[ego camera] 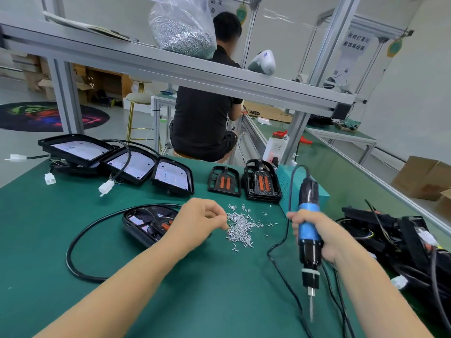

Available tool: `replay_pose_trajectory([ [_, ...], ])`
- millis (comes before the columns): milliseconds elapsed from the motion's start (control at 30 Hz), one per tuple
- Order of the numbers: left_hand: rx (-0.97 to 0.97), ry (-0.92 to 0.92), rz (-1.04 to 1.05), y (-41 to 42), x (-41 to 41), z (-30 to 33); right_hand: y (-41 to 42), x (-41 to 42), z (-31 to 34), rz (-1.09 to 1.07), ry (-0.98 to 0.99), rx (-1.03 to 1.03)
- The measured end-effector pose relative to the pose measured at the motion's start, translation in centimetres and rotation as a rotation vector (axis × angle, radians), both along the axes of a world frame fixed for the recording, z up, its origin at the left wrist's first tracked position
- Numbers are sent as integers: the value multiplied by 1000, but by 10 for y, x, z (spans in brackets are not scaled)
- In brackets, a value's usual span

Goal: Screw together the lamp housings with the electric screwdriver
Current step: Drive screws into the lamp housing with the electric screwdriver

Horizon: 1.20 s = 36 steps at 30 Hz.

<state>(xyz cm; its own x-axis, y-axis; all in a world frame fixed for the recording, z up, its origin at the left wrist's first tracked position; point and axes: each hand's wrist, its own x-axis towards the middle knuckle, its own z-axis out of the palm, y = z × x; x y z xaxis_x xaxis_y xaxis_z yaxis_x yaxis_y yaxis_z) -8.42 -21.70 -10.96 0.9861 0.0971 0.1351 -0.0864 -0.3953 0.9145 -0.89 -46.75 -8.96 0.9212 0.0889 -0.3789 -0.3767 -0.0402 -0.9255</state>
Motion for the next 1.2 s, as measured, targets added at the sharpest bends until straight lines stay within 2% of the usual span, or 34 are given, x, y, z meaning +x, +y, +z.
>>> replay_pose_trajectory([
  [100,-286,14,28,12,-8,4,11,-8,27,20,-80,350],
  [200,-482,42,45,19,-17,7,29,-18,42,-6,-187,560],
  [533,-636,3,72,39,-37,0,107,-46,56,-233,-515,981],
  [833,-952,22,57,54,-48,-2,143,-54,63,-257,-610,1084],
  [1200,-983,13,64,58,-49,-4,155,-59,62,-227,-640,1045],
])
